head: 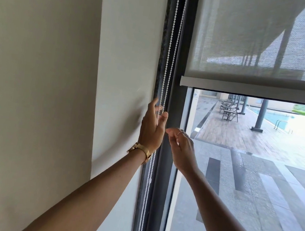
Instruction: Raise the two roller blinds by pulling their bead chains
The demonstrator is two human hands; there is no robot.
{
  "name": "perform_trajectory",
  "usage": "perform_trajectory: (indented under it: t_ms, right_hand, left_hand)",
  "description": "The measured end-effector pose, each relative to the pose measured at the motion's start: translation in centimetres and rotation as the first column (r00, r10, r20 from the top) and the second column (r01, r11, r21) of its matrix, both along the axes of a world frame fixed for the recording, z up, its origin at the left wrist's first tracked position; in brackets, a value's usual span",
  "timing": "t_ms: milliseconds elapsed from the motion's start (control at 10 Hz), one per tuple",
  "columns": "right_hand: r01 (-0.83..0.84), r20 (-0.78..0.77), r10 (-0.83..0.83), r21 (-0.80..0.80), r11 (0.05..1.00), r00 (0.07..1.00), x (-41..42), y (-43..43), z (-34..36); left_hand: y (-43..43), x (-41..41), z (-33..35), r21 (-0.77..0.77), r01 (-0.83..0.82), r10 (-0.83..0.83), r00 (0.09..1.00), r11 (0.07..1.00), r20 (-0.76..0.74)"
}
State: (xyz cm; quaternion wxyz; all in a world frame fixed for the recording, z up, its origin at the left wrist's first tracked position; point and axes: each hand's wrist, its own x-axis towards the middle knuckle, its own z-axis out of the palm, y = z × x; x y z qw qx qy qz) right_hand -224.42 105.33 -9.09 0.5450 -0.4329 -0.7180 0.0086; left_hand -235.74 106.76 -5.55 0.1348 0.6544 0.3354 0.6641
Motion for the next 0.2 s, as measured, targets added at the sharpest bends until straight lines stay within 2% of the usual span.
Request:
perform_trajectory:
  t_ms: [200]
  right_hand:
    - [0.256,0.179,-0.279,0.142,0.956,0.943,3.4,-3.8,-0.2]
  left_hand:
    - [-1.4,1.6,-2.4,0.111,-0.114,0.126,0.985,0.987,-0.114]
